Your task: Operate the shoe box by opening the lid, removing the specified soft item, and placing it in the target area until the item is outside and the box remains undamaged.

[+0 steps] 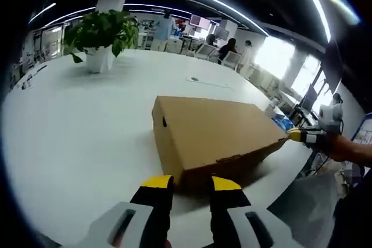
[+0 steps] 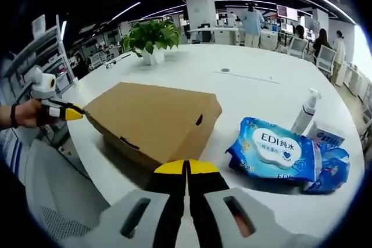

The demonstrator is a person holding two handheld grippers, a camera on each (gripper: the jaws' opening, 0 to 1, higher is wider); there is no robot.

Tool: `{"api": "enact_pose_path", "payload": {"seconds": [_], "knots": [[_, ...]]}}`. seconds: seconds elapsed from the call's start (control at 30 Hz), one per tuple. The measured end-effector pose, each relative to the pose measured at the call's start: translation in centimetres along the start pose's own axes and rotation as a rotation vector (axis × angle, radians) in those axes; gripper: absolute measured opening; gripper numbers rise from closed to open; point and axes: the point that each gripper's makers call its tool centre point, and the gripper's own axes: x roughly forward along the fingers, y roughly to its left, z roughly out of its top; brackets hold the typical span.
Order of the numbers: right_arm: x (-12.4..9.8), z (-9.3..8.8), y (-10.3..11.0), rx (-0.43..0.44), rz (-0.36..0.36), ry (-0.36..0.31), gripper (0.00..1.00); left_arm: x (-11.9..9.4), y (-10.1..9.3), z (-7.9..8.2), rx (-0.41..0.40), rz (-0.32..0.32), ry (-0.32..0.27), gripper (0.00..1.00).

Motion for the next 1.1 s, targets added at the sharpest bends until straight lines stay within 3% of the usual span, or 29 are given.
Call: {"api": "enact_pose_path", "payload": {"seconds": [0.17, 0.3, 0.4, 0.47, 0.87, 1.0, 1.1], "knots": [[-0.6, 0.8, -0.3, 0.136, -0.004, -0.043, 0.01, -0.6, 0.3, 1.8, -0.123, 0.013, -0.093, 0.27], [-0.4, 1.5, -0.3, 0.233, 0.007, -0.075, 0.11, -0.2, 0.7, 2.4, -0.165, 0.026, -0.111, 0.3], [0.1, 1.4, 0.1, 0.273, 0.027, -0.068, 0.23, 0.3, 0.8, 2.4, -0.187, 0.03, -0.109, 0.33], [0.4, 1.2, 0.5, 0.272, 0.028, -0.063, 0.26, 0.7, 0.8, 2.3, -0.205, 0.033, -0.105, 0.34], [1.6, -0.5, 1.4, 0.313, 0.048, -0.02, 0.25, 2.3, 0.5, 0.7, -0.208, 0.039, -0.027, 0.35], [1.9, -1.2, 1.7, 0.3, 0.058, 0.005, 0.22, 2.8, 0.0, 0.2, -0.164, 0.029, 0.011, 0.29], [2.1, -1.0, 2.1, 0.322, 0.072, -0.011, 0.17, 3.1, 0.0, 0.4, -0.144, 0.037, 0.017, 0.3]]}}
